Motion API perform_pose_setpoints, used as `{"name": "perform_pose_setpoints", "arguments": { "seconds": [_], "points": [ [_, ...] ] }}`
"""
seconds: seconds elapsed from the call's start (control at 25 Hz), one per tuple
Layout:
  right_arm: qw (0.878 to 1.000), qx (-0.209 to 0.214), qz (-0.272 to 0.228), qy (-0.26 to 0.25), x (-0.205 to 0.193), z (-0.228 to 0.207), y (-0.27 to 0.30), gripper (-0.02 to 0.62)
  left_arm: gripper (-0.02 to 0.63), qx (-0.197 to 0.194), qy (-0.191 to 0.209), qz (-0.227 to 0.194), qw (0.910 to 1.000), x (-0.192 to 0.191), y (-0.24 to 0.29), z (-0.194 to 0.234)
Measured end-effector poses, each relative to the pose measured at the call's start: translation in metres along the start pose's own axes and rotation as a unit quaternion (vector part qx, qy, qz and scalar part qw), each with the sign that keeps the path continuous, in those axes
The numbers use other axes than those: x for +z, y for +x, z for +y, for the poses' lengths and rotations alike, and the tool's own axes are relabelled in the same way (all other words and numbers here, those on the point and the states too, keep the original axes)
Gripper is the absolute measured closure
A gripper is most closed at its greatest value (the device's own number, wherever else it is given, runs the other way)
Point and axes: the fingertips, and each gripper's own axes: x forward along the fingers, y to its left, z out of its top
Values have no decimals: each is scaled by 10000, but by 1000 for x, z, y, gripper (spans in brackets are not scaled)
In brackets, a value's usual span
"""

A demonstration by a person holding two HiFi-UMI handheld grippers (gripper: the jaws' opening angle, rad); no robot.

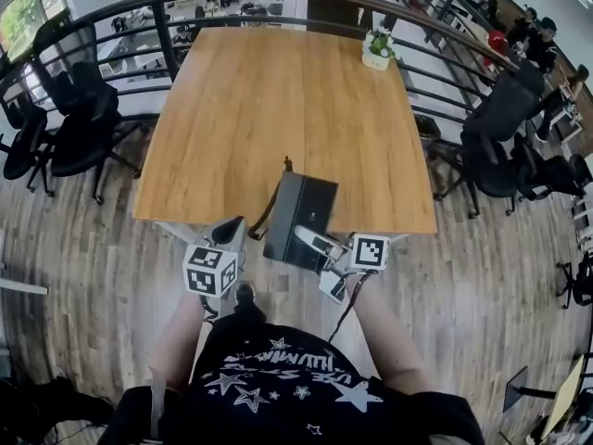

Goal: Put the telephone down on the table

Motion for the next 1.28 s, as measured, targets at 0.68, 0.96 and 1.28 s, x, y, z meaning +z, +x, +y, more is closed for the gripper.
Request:
{"name": "perform_pose_setpoints", "arguments": {
  "seconds": [0.68,0.96,1.28],
  "points": [
    [9993,-289,-244,82,76,-27,117,434,604,-345,-101,160,9992,46,58,118],
    [9988,-450,-198,21,93,-34,155,434,604,-443,-197,259,9985,54,69,159],
    [9990,-410,-162,72,116,-48,175,434,604,-453,-259,321,9981,65,95,180]
  ]
}}
